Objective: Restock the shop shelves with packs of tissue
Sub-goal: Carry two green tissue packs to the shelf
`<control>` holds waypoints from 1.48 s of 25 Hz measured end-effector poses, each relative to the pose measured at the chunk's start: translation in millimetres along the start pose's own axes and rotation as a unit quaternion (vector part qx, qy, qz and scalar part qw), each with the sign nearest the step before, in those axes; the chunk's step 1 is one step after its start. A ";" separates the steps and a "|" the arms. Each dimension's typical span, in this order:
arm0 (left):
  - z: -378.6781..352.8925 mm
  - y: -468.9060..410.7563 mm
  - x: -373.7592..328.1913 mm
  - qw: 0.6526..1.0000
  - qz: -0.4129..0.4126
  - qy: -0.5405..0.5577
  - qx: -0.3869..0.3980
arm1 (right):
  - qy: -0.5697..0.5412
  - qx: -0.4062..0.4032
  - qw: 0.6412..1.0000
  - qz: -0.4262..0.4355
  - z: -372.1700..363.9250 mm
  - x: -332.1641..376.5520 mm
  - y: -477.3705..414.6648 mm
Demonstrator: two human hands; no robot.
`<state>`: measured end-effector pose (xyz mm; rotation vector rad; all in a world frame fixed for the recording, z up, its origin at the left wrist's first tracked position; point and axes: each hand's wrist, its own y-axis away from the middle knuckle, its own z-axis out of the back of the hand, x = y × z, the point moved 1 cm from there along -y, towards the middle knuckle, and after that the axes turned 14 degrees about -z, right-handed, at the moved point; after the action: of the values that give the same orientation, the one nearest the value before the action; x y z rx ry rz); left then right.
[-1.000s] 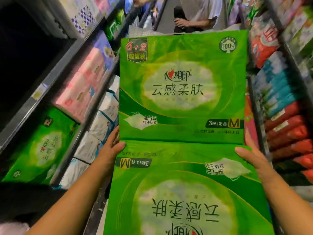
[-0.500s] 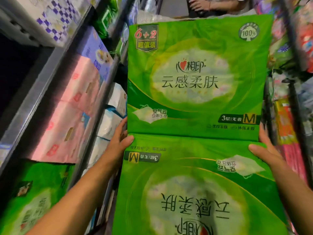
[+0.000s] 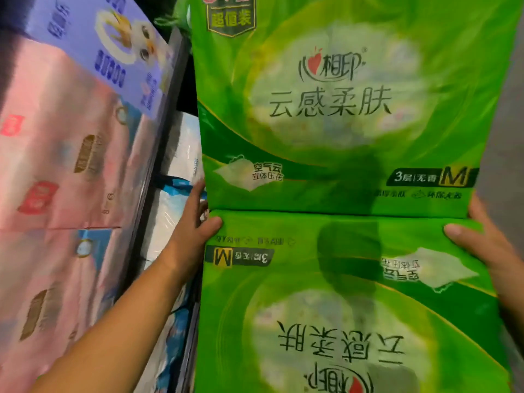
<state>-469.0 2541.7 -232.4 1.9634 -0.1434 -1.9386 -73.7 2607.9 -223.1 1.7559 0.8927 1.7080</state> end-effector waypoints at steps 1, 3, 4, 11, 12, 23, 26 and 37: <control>9.5 -15.1 16.7 1.000 -0.001 0.007 0.003 | 0.003 -0.011 1.000 0.003 -8.8 -8.3 -21.1; 27.7 -47.2 49.6 1.000 -0.003 0.007 0.030 | 0.023 -0.037 0.999 0.012 -25.3 -28.1 -60.1; 37.2 -61.8 65.4 0.999 -0.005 0.002 0.039 | 0.040 -0.041 0.998 0.015 -34.7 -38.8 -78.3; 82.3 -122.1 127.0 0.997 -0.028 0.025 0.074 | 0.028 -0.072 0.997 0.011 -91.4 -81.8 -136.2; 86.8 -127.7 130.2 0.996 -0.028 0.017 0.088 | 0.020 -0.082 0.996 0.011 -98.5 -87.9 -136.8; 123.6 -151.9 107.3 0.991 -0.025 -0.090 0.091 | -0.020 -0.048 0.999 0.012 -127.6 -96.1 -150.5; 118.1 -128.0 74.6 0.965 -0.074 -0.249 0.042 | 0.113 -0.151 0.981 -0.041 -119.6 -75.9 -122.2; 67.0 45.0 -69.8 0.781 -0.103 -0.596 0.154 | 0.718 -0.129 0.677 0.092 -174.7 48.6 71.9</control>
<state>-529.4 2510.2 -150.2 0.5527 -0.6108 -3.1597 -241.5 2585.8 -126.2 -0.0571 0.8730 3.0841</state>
